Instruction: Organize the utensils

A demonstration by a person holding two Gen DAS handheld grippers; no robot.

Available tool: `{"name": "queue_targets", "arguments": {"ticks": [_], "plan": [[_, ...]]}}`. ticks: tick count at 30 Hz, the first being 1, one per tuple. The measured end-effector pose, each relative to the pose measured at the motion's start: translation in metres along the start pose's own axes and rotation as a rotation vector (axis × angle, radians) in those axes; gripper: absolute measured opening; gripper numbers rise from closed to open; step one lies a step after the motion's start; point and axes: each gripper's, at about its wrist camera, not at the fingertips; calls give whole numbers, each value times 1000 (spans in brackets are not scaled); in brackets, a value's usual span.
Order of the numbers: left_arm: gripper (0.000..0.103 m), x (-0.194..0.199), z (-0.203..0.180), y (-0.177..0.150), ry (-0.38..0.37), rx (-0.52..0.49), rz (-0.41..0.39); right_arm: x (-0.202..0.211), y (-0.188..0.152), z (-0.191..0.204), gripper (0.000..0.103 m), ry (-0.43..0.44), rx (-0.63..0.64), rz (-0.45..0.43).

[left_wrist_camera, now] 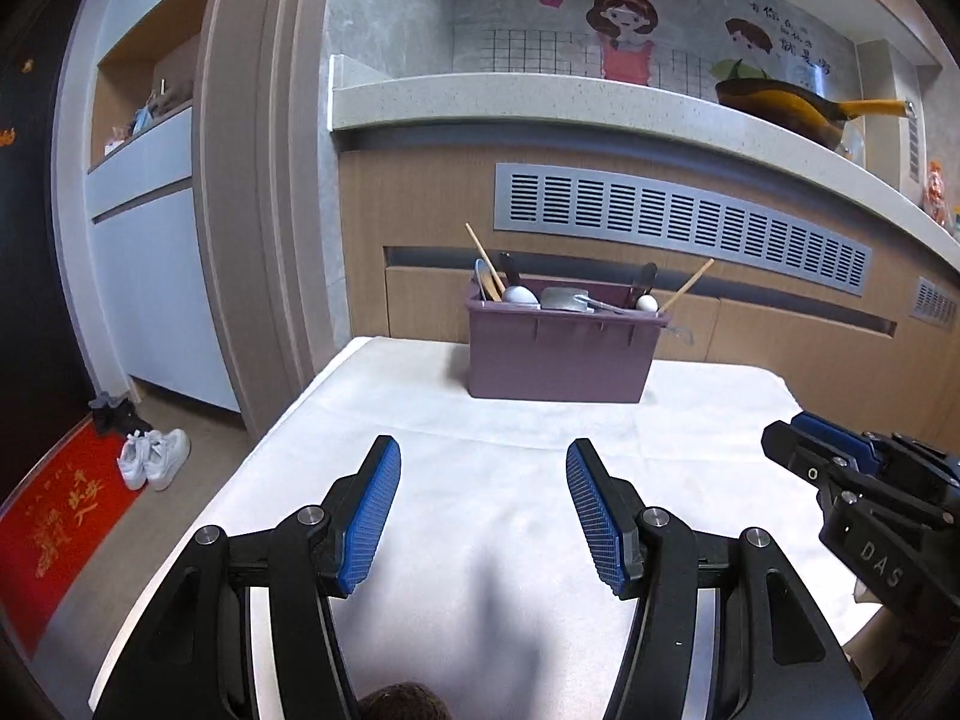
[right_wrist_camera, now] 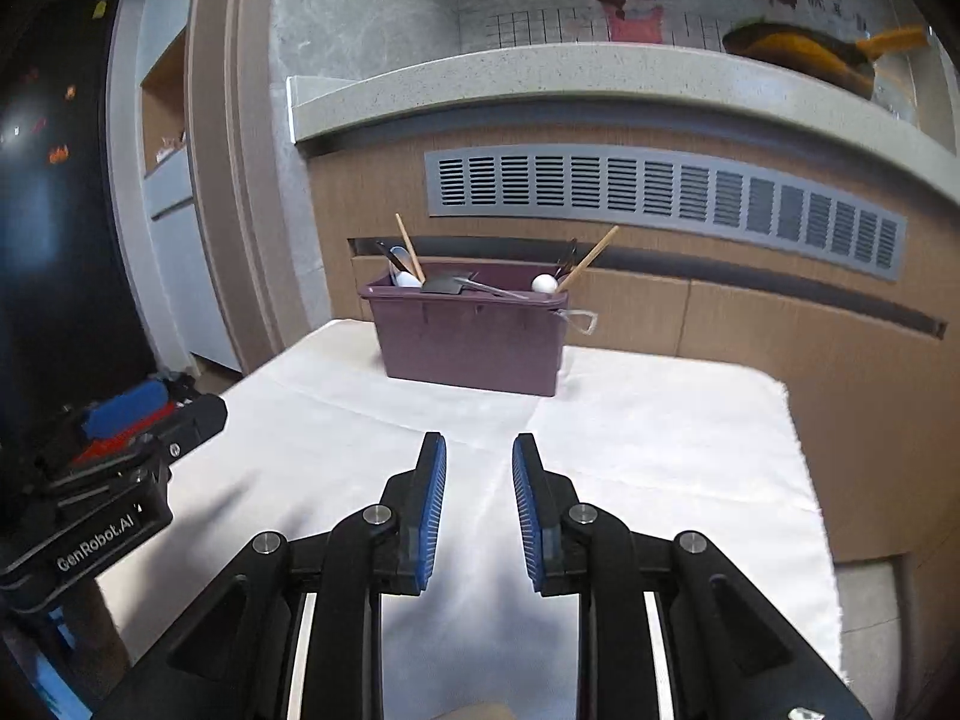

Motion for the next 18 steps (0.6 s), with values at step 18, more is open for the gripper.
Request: {"name": "queue_targets", "arguments": {"ticks": [18], "plan": [[58,-11,2,1,-16,-5,55,-4,0,-2,22,-6,-3,20]]}}
Point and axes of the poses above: each gripper's, at about its wrist camera, not at the fingertips, and x roughly against the way its jaws point, z to its left, y to its top, and after that the axes turned 12 degrees about x, right-handed
